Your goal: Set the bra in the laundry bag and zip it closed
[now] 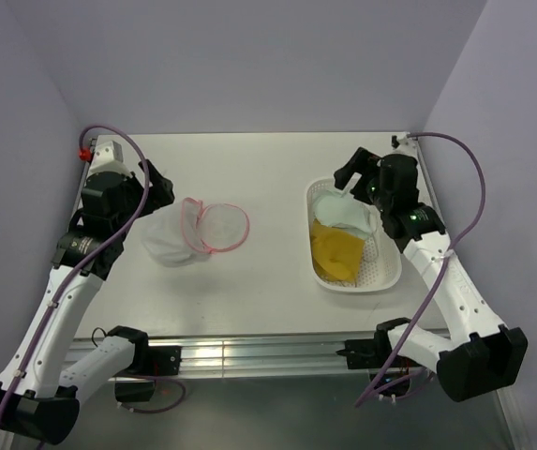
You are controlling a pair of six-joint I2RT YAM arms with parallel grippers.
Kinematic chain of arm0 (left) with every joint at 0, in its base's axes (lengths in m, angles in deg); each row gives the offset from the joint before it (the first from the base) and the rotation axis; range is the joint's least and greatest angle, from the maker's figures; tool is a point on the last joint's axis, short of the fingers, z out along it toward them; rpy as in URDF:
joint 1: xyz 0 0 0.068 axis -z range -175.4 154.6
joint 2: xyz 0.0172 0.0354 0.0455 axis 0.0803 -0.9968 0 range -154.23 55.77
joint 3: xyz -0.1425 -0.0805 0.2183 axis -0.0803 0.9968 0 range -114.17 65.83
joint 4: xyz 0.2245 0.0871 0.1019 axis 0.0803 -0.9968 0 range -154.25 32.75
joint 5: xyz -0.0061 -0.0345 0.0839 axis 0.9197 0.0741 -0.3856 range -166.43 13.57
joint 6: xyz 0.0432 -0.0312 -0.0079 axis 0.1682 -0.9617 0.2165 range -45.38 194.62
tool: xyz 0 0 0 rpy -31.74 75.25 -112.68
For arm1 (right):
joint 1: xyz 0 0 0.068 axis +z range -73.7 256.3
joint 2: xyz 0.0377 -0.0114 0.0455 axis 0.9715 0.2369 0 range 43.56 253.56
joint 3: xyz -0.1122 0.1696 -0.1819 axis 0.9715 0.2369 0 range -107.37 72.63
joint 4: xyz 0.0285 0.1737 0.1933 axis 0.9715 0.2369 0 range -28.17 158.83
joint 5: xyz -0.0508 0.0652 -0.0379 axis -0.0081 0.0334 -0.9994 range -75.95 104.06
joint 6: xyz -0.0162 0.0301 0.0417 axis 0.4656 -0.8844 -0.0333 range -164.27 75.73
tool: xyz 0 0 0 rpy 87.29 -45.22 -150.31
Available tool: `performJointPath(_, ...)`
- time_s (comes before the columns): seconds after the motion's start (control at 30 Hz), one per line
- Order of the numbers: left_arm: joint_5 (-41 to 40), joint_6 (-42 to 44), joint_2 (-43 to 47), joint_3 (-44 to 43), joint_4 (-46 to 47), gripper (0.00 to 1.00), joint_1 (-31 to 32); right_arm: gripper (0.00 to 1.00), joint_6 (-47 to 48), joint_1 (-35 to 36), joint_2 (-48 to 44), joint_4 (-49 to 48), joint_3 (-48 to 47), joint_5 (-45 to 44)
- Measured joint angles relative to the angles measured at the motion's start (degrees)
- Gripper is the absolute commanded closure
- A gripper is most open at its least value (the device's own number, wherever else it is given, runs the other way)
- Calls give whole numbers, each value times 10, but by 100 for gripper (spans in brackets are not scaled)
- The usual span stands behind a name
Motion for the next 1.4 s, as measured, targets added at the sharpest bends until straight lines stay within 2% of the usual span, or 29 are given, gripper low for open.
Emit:
performJointPath(0.23, 0, 0, -6, 0, 0, 1, 0, 22, 3, 33, 34, 24, 47, -33)
performJointPath(0.5, 5, 0, -14, 0, 0, 1, 0, 23, -24, 34, 25, 60, 122, -94)
performJointPath(0.8, 11, 0, -28, 0, 0, 1, 0, 24, -64, 34, -19, 110, 147, -115)
performJointPath(1.17, 15, 0, -33, 0, 0, 1, 0, 27, -80, 33, -20, 163, 160, -114)
performJointPath(1.4, 15, 0, -33, 0, 0, 1, 0, 35, -83, 33, -20, 162, 194, -86)
